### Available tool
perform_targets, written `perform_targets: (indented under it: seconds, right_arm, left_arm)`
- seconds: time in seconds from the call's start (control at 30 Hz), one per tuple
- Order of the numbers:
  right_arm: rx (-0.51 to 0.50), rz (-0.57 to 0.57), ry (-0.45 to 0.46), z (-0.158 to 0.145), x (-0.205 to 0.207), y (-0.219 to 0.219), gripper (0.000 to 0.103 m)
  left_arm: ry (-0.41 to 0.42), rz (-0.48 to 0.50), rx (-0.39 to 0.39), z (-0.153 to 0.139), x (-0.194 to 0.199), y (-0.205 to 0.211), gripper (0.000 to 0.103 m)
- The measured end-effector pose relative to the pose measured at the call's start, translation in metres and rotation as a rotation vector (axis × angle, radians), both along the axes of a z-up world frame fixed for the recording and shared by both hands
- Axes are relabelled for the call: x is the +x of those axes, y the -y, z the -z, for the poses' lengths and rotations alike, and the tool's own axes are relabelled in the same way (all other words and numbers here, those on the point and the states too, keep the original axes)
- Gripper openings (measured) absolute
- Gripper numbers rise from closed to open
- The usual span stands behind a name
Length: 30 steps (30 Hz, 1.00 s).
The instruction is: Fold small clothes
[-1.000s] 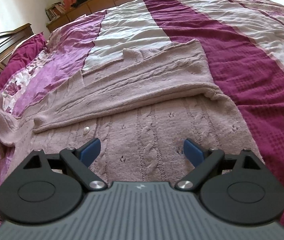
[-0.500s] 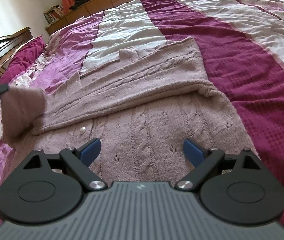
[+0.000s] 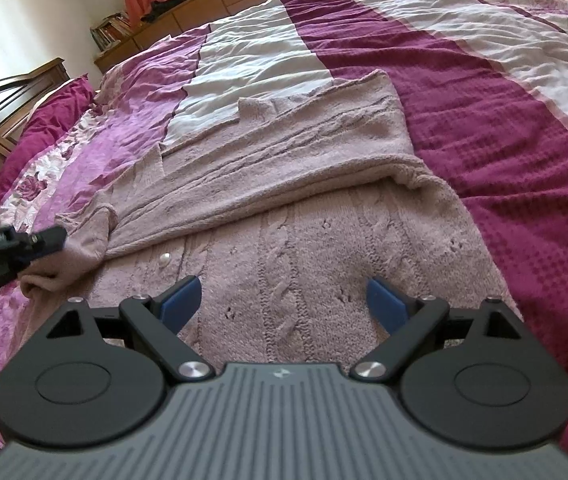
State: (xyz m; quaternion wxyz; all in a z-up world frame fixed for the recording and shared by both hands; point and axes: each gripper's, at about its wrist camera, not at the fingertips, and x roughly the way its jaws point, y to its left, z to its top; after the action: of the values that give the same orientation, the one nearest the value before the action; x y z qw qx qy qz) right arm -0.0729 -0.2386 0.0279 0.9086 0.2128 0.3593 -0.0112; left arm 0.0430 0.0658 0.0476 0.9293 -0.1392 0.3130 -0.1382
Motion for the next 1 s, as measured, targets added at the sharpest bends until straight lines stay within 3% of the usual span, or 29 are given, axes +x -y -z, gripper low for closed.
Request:
perform_targets:
  seconds: [0.33,0.47,0.6,0.73,1.0]
  right_arm:
    - [0.004,0.000,0.000,0.001,0.000,-0.001,0.094]
    - [0.002,-0.001,-0.001,0.000,-0.001,-0.001,0.094]
    - [0.002,-0.002,0.000,-0.001,-0.001,-0.001,0.095]
    - [0.005,-0.003,0.000,-0.001,0.000,-0.002,0.095]
    - [0.004,-0.061,0.007,-0.013,0.014,-0.020,0.095]
  left_arm:
    - [-0.070,0.046,0.033,0.006,-0.007,0.004,0.013]
    - [-0.073,0.032,0.063,0.002,-0.014,-0.001,0.036]
    - [-0.096,-0.007,0.127,0.001,-0.018,-0.006,0.037]
    - [-0.119,-0.044,0.177,0.001,-0.021,-0.013,0.049]
    - [-0.140,-0.091,0.231,0.003,-0.029,-0.031,0.050]
